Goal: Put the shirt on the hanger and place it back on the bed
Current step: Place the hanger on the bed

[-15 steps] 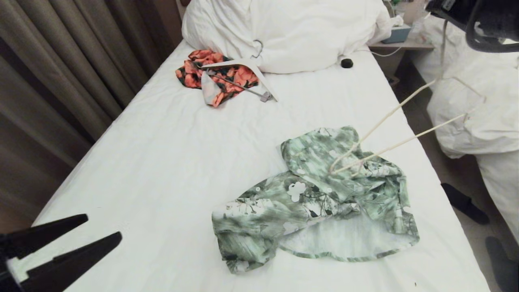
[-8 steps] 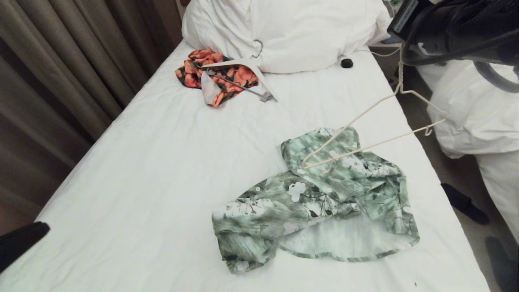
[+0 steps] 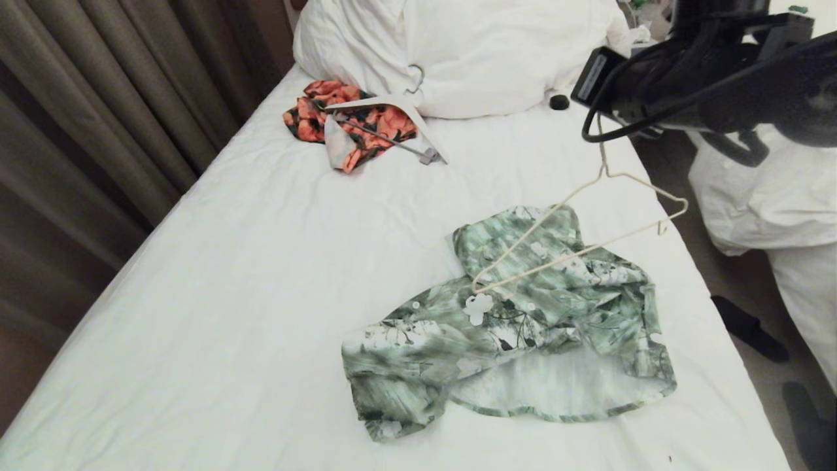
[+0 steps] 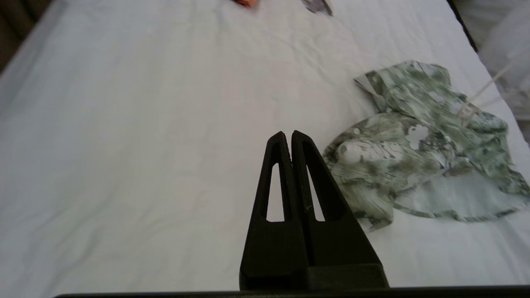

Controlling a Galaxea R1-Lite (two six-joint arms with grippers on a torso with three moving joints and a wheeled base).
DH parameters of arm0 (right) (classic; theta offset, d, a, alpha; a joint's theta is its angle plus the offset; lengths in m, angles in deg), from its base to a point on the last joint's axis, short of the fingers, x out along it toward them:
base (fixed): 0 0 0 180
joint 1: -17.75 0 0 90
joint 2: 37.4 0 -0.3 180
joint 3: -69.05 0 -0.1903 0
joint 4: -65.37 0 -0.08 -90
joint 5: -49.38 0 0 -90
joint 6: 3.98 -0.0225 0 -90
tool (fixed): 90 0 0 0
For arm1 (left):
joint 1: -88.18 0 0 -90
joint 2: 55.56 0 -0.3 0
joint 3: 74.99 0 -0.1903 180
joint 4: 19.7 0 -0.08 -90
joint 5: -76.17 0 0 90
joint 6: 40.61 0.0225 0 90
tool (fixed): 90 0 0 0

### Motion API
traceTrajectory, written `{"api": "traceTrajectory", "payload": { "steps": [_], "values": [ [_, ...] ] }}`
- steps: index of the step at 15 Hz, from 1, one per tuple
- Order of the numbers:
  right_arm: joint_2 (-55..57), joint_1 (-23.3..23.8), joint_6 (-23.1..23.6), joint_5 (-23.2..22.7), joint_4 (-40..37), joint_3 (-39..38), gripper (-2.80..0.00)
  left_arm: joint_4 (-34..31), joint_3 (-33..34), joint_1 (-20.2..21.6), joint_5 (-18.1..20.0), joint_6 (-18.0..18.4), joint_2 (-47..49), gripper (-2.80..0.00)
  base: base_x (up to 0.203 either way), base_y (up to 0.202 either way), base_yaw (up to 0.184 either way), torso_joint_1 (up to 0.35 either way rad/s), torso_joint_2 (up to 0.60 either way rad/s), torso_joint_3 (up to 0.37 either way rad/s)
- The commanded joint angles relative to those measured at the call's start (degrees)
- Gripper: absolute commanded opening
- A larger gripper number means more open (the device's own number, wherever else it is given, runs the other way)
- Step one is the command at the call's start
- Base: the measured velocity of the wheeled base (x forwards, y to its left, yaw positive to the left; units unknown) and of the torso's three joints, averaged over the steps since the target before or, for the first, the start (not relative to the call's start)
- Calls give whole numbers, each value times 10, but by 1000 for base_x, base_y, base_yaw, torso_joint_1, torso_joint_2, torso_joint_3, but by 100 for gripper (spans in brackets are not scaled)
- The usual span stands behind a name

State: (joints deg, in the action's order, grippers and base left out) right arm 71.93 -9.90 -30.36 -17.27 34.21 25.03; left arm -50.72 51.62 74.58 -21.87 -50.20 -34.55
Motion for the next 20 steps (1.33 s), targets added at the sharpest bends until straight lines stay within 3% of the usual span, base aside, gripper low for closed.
{"api": "traceTrajectory", "payload": {
  "steps": [1,3,7,12,13,17,20],
  "values": [
    [36,-1,-4,2,-2,3,-280,-7,16,20,-18,-2,-45,-280,0,0,0,0,0,0],
    [64,-1,-4,-1,-3,7,-280,-8,30,21,-45,-8,-44,-280,0,0,0,0,0,0],
    [126,9,-23,-18,9,8,-280,1,48,21,-57,-11,-44,-280,0,0,0,0,0,0],
    [175,8,-19,-33,26,8,-279,60,93,21,-51,0,-44,-280,0,0,0,0,0,0],
    [178,8,-13,-32,30,8,0,60,95,21,-50,0,-44,-280,0,0,0,0,0,0],
    [160,3,-6,-29,34,8,0,57,81,20,-44,1,-44,-280,0,0,0,0,0,0],
    [121,-4,-3,-21,-44,2,0,60,79,19,-44,2,-44,-280,0,0,0,0,0,0]
  ]
}}
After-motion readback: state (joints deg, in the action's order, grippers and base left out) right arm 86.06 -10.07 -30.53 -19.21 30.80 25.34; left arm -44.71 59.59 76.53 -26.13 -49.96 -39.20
